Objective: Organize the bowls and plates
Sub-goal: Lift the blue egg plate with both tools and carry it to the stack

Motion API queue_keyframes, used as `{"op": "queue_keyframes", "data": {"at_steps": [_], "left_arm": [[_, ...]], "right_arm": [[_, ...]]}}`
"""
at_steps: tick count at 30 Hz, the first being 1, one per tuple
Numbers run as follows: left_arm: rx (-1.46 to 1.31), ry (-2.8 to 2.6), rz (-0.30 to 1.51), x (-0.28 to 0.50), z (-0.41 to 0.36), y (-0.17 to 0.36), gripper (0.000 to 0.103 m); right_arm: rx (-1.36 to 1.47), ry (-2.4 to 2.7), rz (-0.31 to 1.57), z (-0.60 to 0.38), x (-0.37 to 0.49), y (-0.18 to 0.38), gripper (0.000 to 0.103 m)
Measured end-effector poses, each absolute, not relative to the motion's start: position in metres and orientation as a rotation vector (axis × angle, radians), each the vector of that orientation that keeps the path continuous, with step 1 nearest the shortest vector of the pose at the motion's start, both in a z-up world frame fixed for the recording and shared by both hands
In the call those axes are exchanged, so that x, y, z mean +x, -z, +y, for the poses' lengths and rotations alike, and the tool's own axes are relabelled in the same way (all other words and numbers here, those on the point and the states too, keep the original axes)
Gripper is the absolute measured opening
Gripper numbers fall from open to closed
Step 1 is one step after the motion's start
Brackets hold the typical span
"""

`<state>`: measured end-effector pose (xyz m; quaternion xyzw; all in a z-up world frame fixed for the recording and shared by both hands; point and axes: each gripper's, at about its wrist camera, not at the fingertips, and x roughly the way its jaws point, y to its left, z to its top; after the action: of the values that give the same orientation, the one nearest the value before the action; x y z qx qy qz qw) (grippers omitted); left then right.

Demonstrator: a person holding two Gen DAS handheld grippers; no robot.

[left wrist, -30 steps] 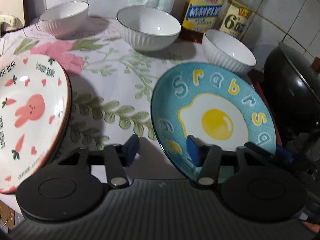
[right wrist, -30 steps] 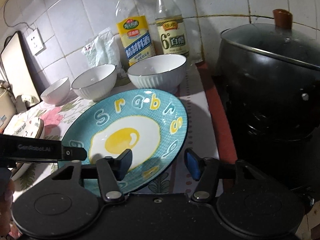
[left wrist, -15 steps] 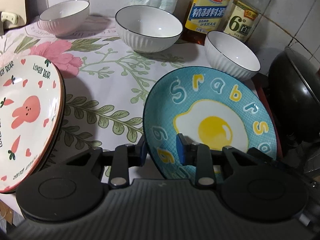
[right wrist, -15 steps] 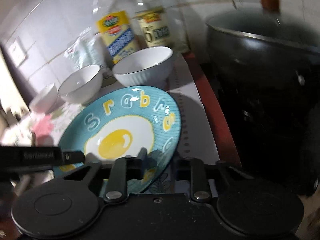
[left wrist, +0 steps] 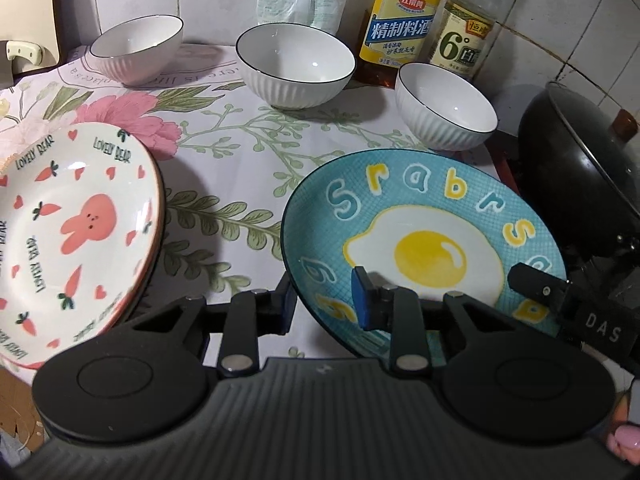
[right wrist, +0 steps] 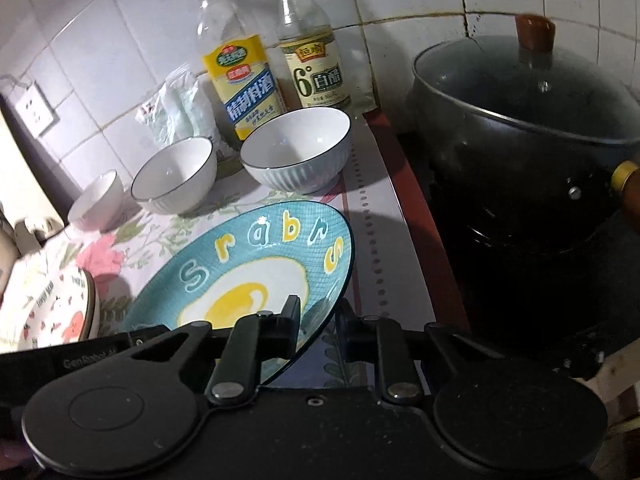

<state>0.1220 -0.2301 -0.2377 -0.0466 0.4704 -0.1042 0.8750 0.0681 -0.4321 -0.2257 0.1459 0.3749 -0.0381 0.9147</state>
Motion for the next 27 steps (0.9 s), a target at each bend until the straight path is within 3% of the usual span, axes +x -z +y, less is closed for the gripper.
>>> {"op": "queue_keyframes", "data": {"at_steps": [27], "left_arm": [[-0.104,0.221,0.970,0.068,-0.109,0.153,0.027]], "right_arm": [[0.318,0.003,0.698,-0.331,0.014,0.166,0.023]]}}
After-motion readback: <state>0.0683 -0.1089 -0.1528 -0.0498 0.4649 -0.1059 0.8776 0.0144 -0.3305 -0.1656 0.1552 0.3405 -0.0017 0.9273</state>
